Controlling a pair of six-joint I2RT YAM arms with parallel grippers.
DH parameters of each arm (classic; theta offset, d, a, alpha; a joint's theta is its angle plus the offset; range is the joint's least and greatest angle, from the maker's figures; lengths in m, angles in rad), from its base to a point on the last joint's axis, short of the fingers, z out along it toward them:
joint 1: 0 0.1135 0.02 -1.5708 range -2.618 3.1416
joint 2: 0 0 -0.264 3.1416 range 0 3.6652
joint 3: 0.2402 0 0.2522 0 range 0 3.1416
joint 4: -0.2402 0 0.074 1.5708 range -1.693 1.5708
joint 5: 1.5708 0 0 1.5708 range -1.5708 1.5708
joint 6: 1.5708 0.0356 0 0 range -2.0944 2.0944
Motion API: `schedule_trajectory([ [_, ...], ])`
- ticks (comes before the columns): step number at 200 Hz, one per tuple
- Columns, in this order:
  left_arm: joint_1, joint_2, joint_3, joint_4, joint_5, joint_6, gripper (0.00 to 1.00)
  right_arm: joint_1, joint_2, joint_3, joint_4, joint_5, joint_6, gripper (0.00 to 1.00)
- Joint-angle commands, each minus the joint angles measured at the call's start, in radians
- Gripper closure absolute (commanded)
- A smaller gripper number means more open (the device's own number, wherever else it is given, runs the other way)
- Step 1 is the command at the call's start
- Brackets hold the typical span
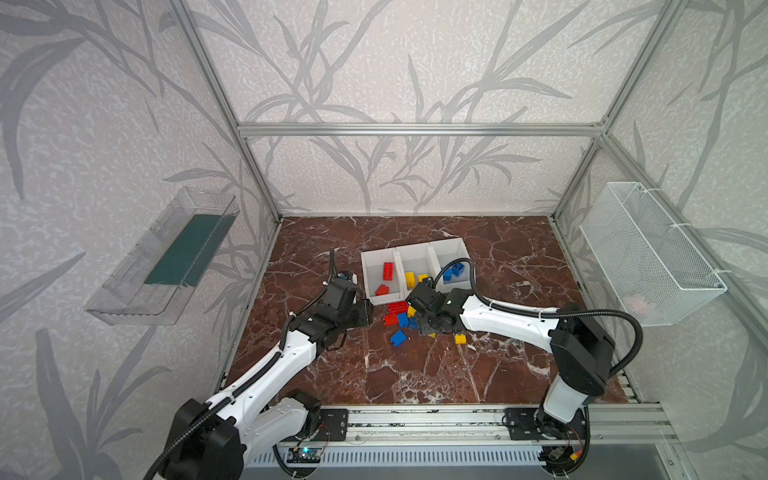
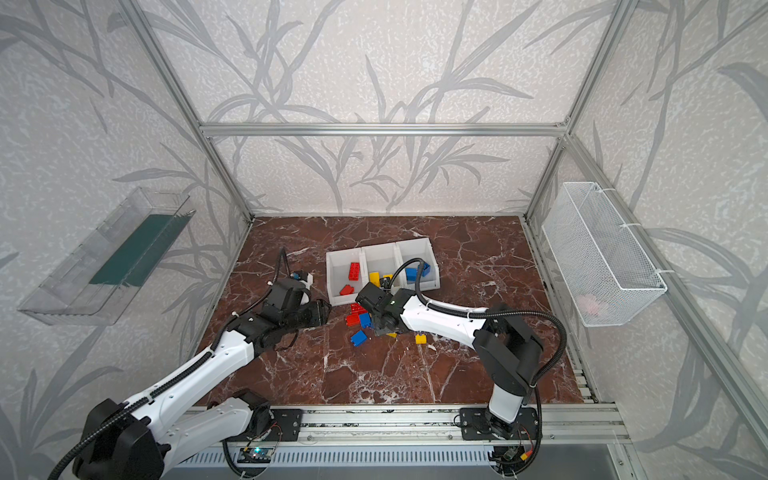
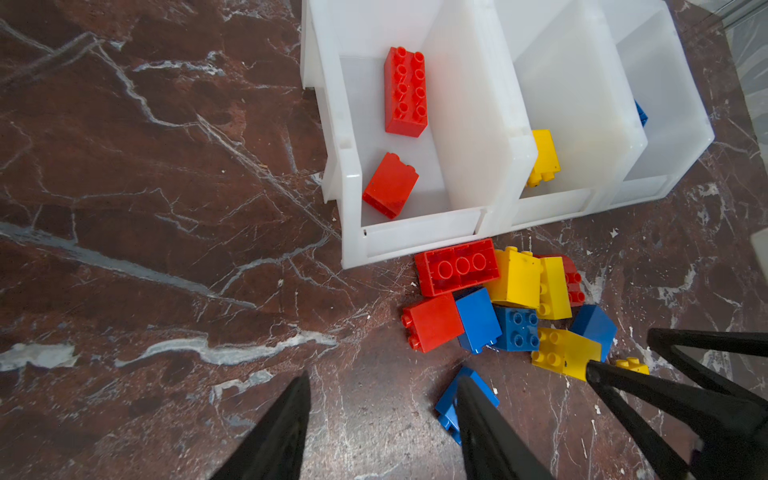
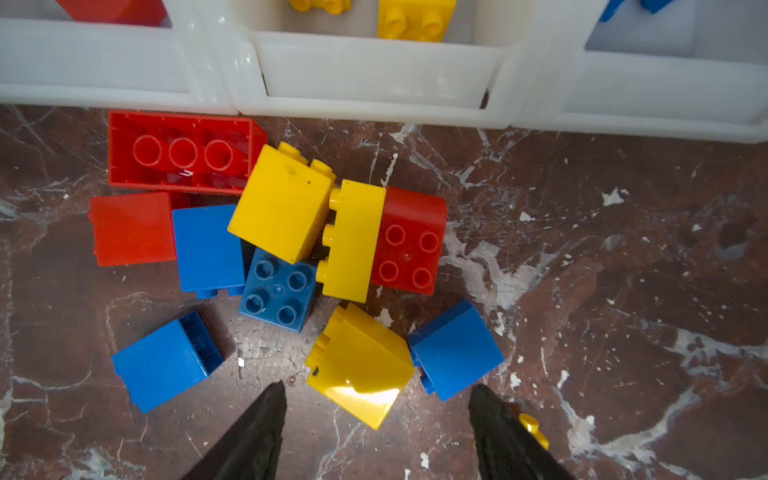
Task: Sort the legos into containers by color
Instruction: 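Grasp a yellow brick from the pile with the right gripper, then carry the yellow brick to the middle compartment and open the right gripper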
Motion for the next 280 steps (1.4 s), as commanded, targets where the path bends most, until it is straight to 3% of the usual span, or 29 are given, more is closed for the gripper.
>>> schedule_trajectory([
  [1,0.004,-0.017,-0.02,-0.011,-0.017,-0.016,0.41,0.004,0.039,0.034,-0.009,0.041,0.043,0.29],
  [83,0.003,-0.028,-0.041,-0.003,-0.005,-0.025,0.41,0.005,0.111,0.028,0.01,-0.005,0.078,0.31],
  [144,0.004,-0.013,-0.046,0.009,0.004,-0.027,0.41,0.005,0.09,-0.022,0.034,-0.009,0.09,0.46],
  [206,0.003,-0.009,-0.046,0.008,0.002,-0.027,0.41,0.007,0.072,-0.023,0.026,-0.017,0.077,0.54],
  [253,0.004,-0.008,-0.043,0.001,-0.001,-0.025,0.41,0.004,-0.02,0.042,-0.02,0.015,-0.017,0.55],
  [280,0.003,-0.002,-0.046,0.006,0.001,-0.025,0.41,-0.025,-0.022,0.15,-0.003,0.059,-0.16,0.55],
])
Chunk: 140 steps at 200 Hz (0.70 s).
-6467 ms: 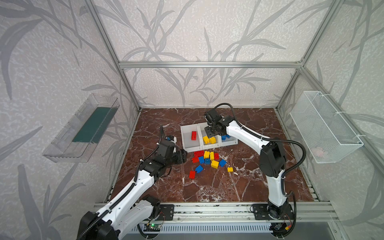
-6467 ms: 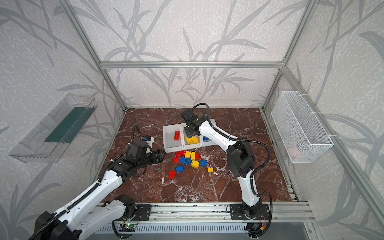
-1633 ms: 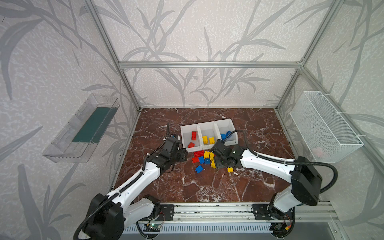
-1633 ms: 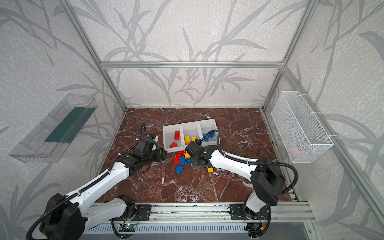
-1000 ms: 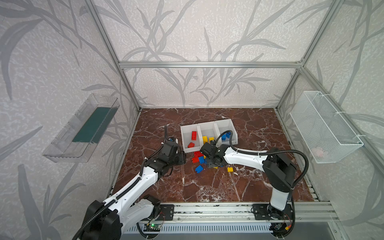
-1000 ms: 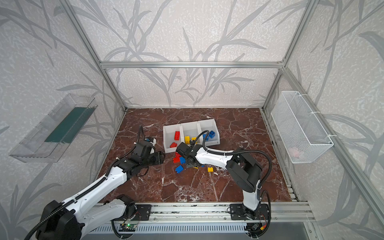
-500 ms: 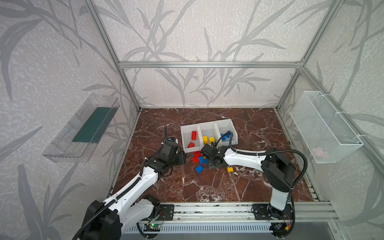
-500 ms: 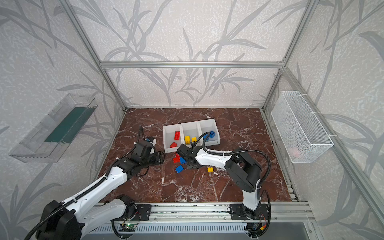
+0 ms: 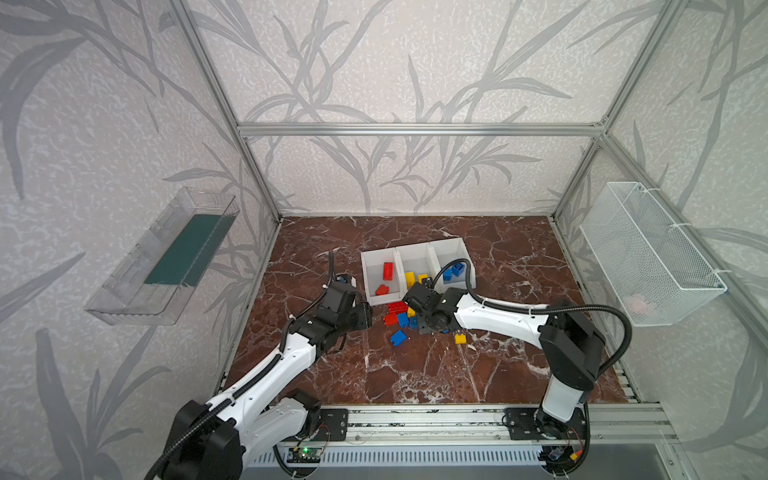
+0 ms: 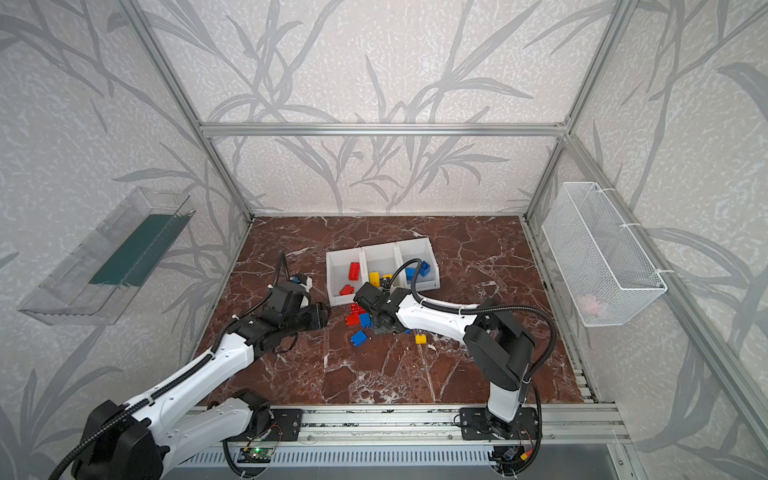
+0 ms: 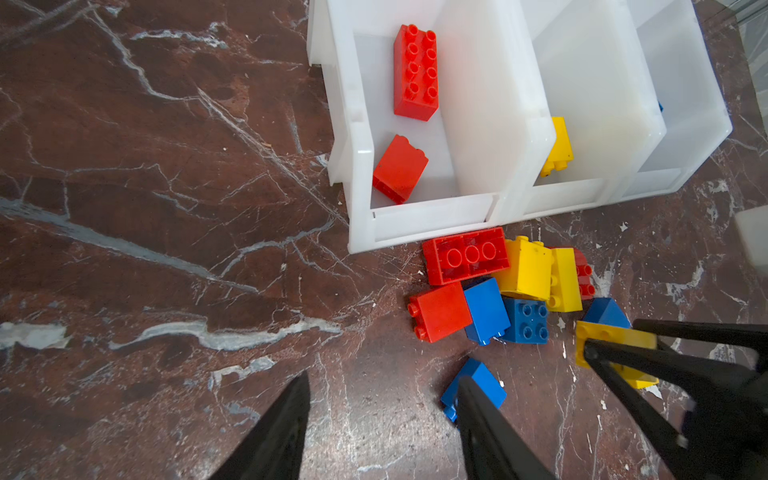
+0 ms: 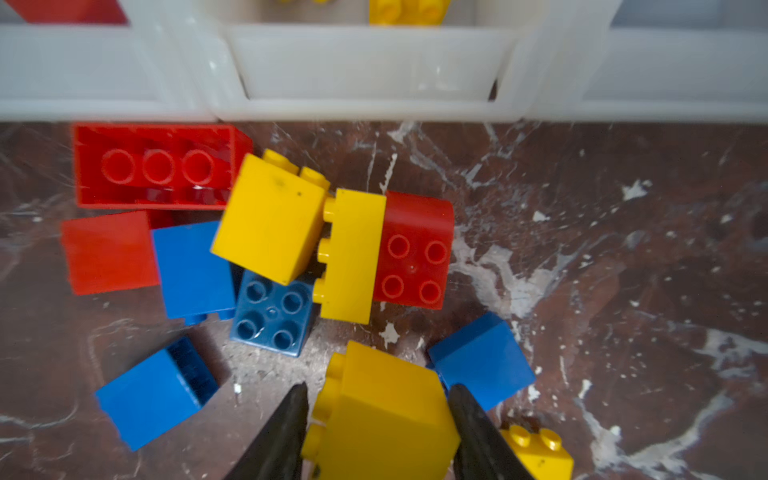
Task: Sort the legos into containers by color
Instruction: 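Carry the yellow brick to the middle compartment and open the right gripper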
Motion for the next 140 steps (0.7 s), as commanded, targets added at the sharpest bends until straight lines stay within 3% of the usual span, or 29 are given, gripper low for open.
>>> schedule_trajectory([
  [1,0.004,0.005,-0.012,0.002,-0.003,-0.008,0.41,-0.024,-0.036,0.107,0.003,0.052,-0.142,0.55],
  [31,0.004,0.004,-0.015,0.004,0.014,-0.012,0.41,-0.102,0.071,0.285,-0.012,0.034,-0.259,0.54],
  [68,0.002,-0.012,-0.034,0.008,0.03,-0.029,0.41,-0.179,0.226,0.471,-0.046,-0.013,-0.311,0.54],
  [125,0.001,-0.019,-0.046,0.009,0.032,-0.034,0.41,-0.228,0.333,0.555,-0.077,-0.046,-0.315,0.52],
  [140,0.001,-0.019,-0.045,0.01,0.034,-0.034,0.41,-0.234,0.336,0.558,-0.081,-0.053,-0.312,0.46],
])
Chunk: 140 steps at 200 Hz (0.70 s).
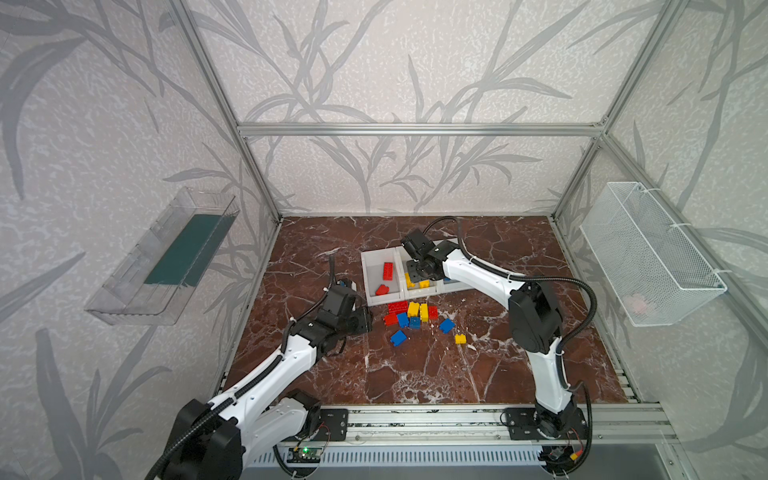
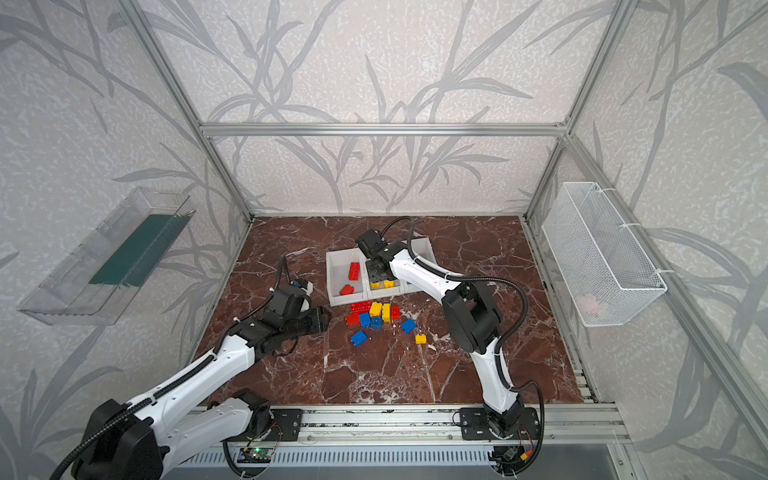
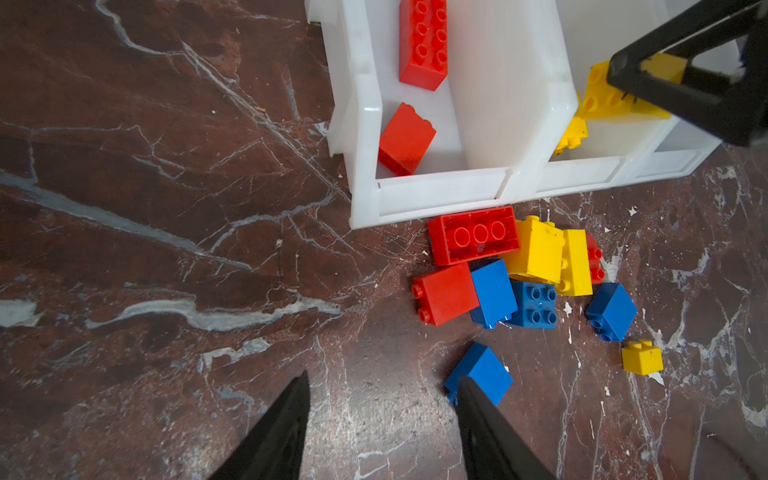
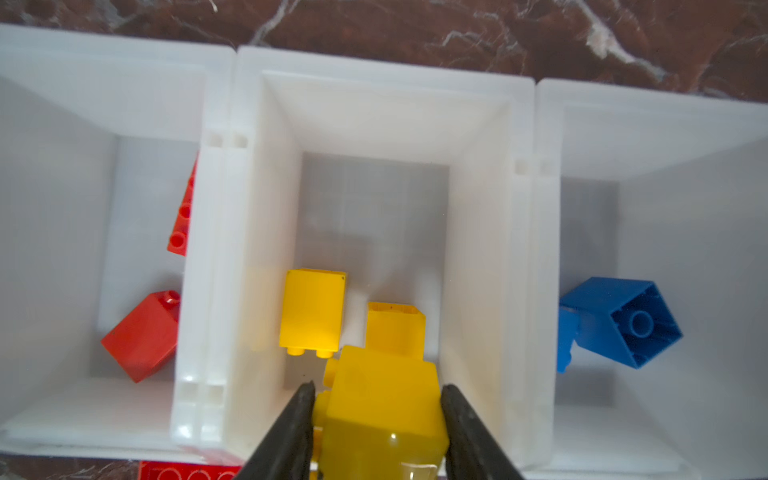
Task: Sort the legos into containers by color
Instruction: 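Carry the yellow brick to the middle compartment and open the right gripper, then move the left gripper over a blue brick while the right arm withdraws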
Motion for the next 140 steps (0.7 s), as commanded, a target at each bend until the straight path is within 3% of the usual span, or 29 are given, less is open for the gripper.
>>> schedule_trajectory([
  [1,0.0,-0.017,-0.01,0.006,0.006,-0.015,0.41,-0.01,-0.004,0.041,-0.033,-0.017,-0.01,0.46],
  [35,0.001,-0.014,-0.011,0.012,0.018,-0.013,0.39,-0.01,-0.013,0.048,-0.046,-0.024,-0.012,0.31],
  [94,-0.001,-0.015,-0.013,0.02,0.049,-0.003,0.38,-0.01,-0.106,0.041,-0.065,-0.022,-0.019,0.29],
  [140,-0.012,0.008,-0.005,0.019,0.059,0.007,0.37,-0.01,-0.272,-0.118,-0.018,-0.034,0.004,0.28],
])
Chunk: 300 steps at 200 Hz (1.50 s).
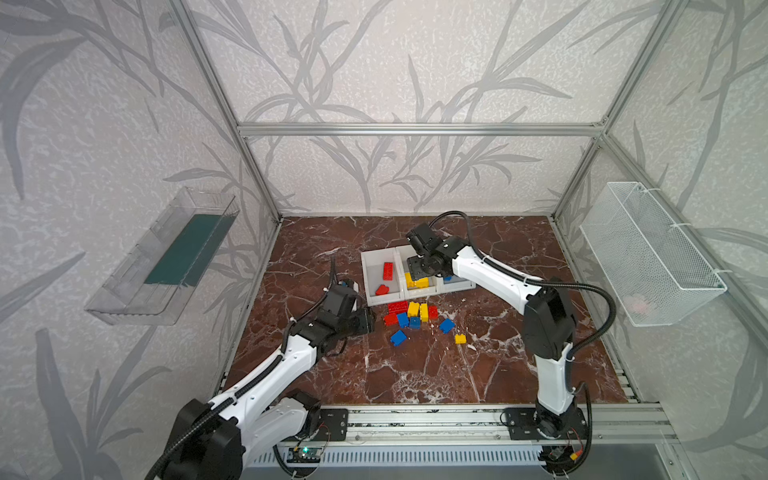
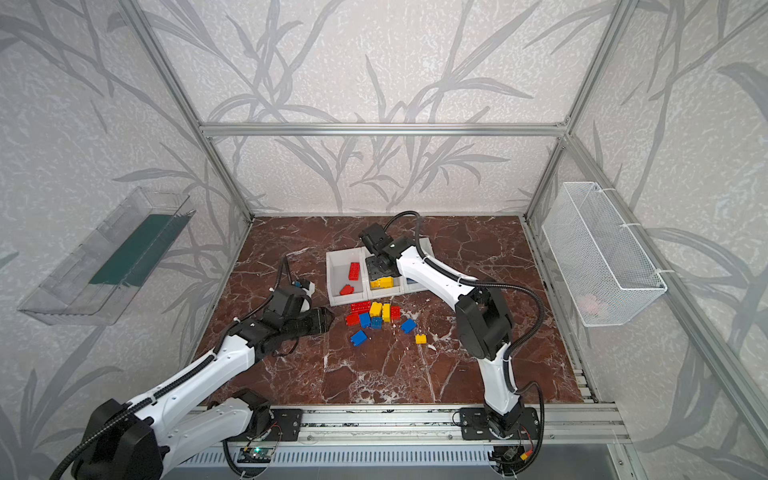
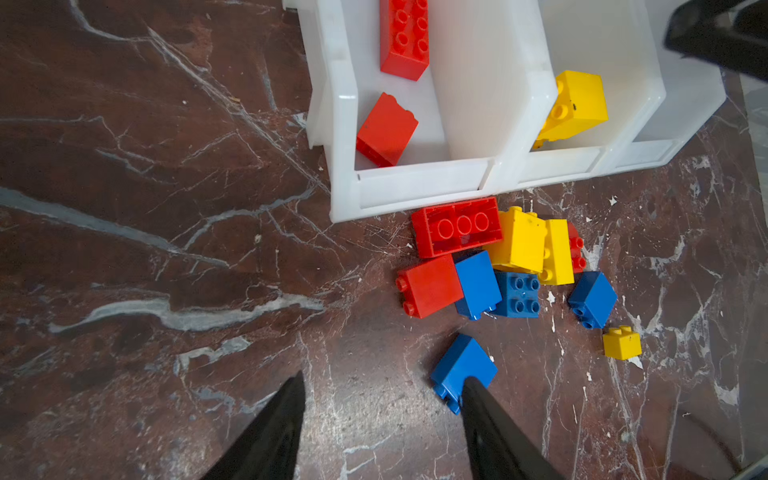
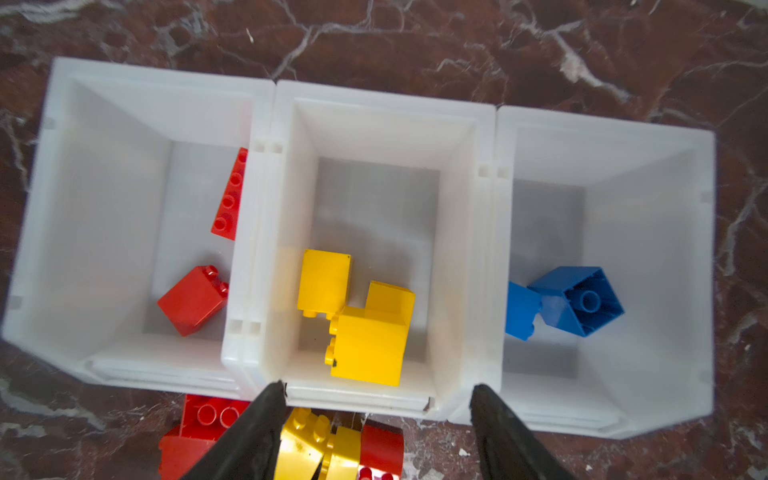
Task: Sort the legos into containers by color
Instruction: 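Move the left gripper over a blue brick while the right arm withdraws, then grasp the blue brick with the left gripper and lift it over the bin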
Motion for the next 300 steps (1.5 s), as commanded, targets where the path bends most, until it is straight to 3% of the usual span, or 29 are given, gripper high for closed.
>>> schedule_trajectory([
  [1,-0.008,0.008,-0.002,0.007,0.011,0.007,0.37,-0.005,-0.12,-0.076,0.016,-0.005,0.016,0.28],
  [65,-0.057,0.083,0.037,-0.004,0.015,0.032,0.37,-0.005,-0.446,-0.449,0.046,-0.02,0.092,0.28],
  [141,-0.252,0.236,0.103,-0.038,0.009,0.125,0.36,0.004,-0.816,-0.853,-0.03,0.006,0.295,0.28],
  [221,-0.298,0.455,0.233,-0.085,0.051,0.235,0.36,0.052,-1.024,-1.006,-0.108,0.067,0.433,0.28],
  [300,-0.341,0.609,0.298,-0.113,0.023,0.282,0.37,0.06,-1.084,-1.058,-0.115,0.068,0.479,0.28],
])
